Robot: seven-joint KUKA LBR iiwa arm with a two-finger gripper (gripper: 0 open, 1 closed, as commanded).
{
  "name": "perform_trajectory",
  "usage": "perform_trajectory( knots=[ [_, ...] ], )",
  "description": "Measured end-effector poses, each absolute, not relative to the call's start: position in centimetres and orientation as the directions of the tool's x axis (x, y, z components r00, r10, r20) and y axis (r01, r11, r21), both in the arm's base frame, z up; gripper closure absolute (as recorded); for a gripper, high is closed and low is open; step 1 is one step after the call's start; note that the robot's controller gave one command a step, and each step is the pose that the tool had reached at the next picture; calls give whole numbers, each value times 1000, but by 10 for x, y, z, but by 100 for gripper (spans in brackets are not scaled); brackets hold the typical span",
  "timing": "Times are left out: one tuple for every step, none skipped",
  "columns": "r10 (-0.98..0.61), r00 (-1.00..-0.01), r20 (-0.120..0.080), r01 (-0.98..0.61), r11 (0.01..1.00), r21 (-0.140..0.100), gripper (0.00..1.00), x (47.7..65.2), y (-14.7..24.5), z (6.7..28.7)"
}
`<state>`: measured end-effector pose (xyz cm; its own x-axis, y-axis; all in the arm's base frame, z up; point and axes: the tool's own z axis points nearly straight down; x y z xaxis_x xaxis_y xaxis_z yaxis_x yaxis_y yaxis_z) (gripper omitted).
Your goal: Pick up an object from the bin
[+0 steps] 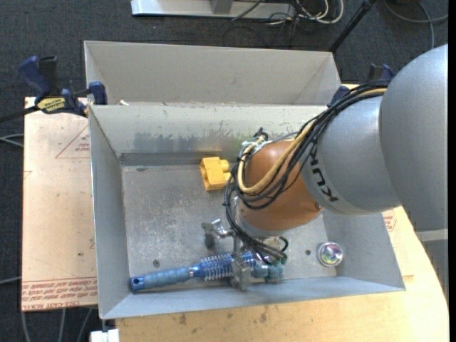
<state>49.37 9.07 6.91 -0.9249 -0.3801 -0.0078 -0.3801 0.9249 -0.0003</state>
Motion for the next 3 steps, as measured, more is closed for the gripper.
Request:
perform_trajectory(
  knots=[
    [-378, -926, -2, -378, 926, 1, 100, 492, 90, 70],
    [-380, -925, -10, -380, 925, -1, 100, 499, 114, 278],
    [-513, -858, 3, -513, 858, 1, 100, 492, 81, 228]
  ],
)
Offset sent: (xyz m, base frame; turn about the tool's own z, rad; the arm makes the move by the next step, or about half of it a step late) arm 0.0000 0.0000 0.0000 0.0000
